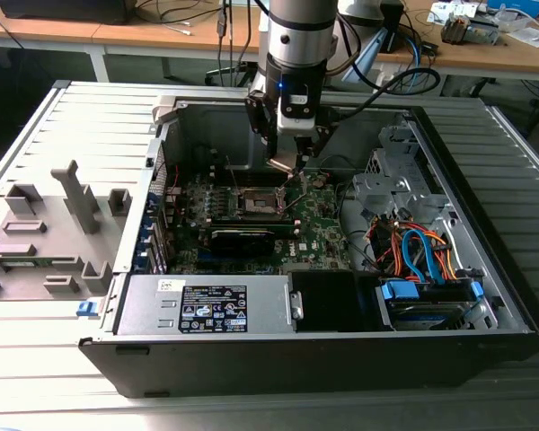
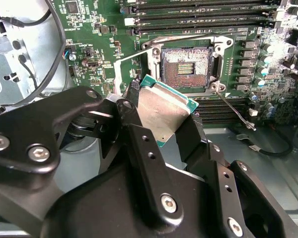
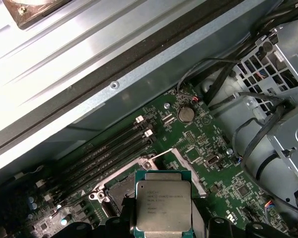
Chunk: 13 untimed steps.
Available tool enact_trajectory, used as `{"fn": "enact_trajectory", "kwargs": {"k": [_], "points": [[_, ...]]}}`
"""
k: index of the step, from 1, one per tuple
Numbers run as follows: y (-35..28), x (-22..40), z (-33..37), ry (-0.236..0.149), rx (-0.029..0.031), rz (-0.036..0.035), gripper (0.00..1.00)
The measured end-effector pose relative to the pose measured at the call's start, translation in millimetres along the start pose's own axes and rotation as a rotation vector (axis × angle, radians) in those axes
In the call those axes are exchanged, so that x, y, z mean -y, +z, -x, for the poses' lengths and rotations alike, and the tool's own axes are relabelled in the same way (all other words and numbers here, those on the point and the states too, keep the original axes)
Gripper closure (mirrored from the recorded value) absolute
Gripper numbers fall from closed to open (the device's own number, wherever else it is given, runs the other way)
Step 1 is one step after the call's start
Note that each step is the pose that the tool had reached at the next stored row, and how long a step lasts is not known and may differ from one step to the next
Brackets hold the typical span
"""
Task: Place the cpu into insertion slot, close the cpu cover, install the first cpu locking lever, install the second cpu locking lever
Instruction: 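Place the cpu into insertion slot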
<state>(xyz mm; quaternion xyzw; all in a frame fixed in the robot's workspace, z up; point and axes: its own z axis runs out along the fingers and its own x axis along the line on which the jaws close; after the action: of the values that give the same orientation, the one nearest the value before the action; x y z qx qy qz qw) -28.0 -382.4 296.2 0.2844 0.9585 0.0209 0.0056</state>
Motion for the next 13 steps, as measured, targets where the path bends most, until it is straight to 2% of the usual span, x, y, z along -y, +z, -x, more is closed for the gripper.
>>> {"fn": "enact_trajectory", "kwargs": {"k": [13], "points": [[0.7, 0.1, 0.0, 0.014, 0.0027, -0.0032, 0.46]]}}
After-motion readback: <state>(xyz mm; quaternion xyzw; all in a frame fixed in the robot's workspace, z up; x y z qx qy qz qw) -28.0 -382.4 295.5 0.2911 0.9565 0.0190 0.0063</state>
